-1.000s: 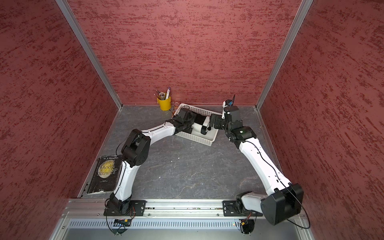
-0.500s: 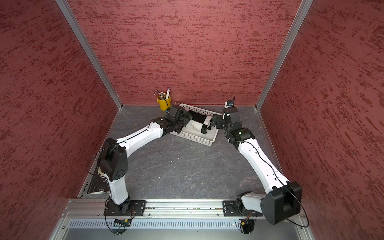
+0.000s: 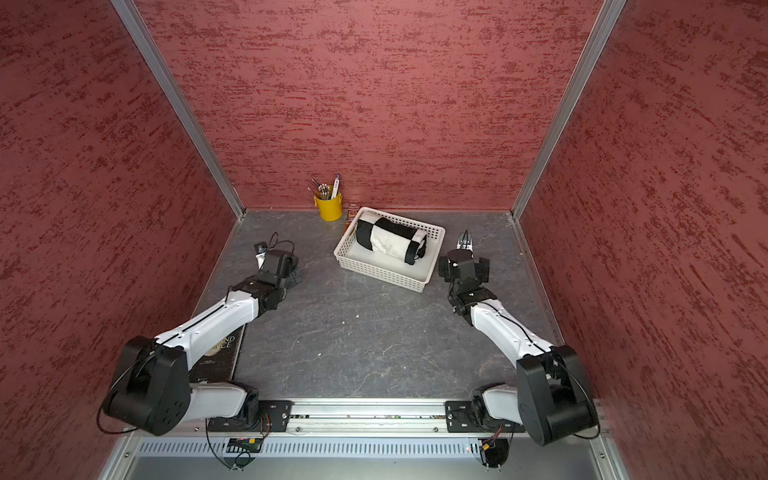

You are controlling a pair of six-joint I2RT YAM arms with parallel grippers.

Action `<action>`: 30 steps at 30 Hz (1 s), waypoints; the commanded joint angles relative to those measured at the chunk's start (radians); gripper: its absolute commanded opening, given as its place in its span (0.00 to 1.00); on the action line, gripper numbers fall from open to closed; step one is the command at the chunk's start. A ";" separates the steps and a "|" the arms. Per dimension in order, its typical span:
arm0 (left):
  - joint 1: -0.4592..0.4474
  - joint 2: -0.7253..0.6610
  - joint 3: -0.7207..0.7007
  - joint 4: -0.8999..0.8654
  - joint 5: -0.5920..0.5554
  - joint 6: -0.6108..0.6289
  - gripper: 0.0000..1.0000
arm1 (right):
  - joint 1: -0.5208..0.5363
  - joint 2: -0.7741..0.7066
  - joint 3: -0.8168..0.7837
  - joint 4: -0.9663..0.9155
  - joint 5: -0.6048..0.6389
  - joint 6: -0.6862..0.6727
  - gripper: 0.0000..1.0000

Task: Roll up the pillowcase
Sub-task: Reset both arms

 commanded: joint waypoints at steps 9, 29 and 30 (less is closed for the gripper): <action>0.230 0.047 -0.254 0.716 0.233 0.309 1.00 | -0.050 0.193 -0.172 0.579 -0.037 -0.153 0.98; 0.286 0.204 -0.369 1.152 0.603 0.401 1.00 | -0.217 0.221 -0.325 0.812 -0.513 -0.094 0.99; 0.284 0.213 -0.374 1.183 0.603 0.405 1.00 | -0.221 0.238 -0.330 0.857 -0.514 -0.095 0.99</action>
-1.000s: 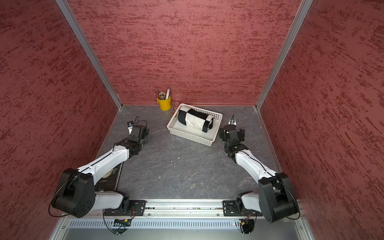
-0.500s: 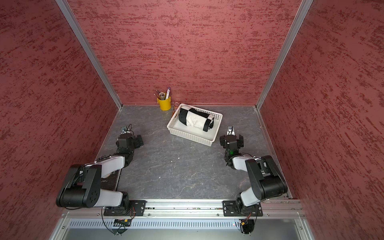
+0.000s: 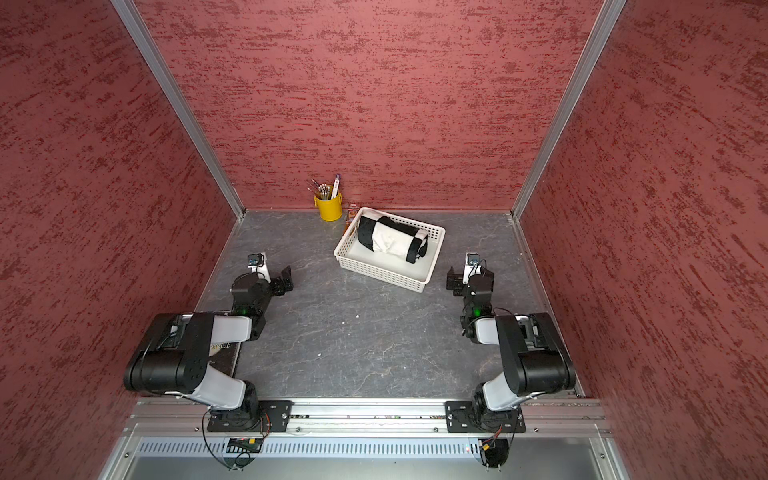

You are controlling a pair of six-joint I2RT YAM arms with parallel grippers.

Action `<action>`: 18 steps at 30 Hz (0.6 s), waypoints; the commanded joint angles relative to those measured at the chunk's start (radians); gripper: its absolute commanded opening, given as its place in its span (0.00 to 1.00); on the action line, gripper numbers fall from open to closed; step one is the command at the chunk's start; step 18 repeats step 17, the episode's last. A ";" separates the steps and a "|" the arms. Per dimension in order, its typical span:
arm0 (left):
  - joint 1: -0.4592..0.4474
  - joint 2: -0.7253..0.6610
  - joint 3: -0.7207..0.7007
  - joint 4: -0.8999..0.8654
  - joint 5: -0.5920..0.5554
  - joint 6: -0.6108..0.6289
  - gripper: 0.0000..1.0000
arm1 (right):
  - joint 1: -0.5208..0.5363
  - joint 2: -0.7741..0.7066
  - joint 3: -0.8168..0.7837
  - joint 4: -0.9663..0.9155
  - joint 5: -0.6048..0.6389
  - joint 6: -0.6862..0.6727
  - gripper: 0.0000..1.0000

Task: Roll up the pillowcase
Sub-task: Reset both arms

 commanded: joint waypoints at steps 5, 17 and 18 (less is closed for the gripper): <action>0.003 0.003 -0.003 0.077 0.040 0.022 1.00 | -0.014 0.012 -0.008 0.083 -0.111 0.014 0.98; 0.003 0.000 -0.002 0.068 0.040 0.020 1.00 | -0.015 0.008 -0.004 0.069 -0.113 0.015 0.99; 0.003 0.000 -0.002 0.068 0.040 0.020 1.00 | -0.015 0.008 -0.004 0.069 -0.113 0.015 0.99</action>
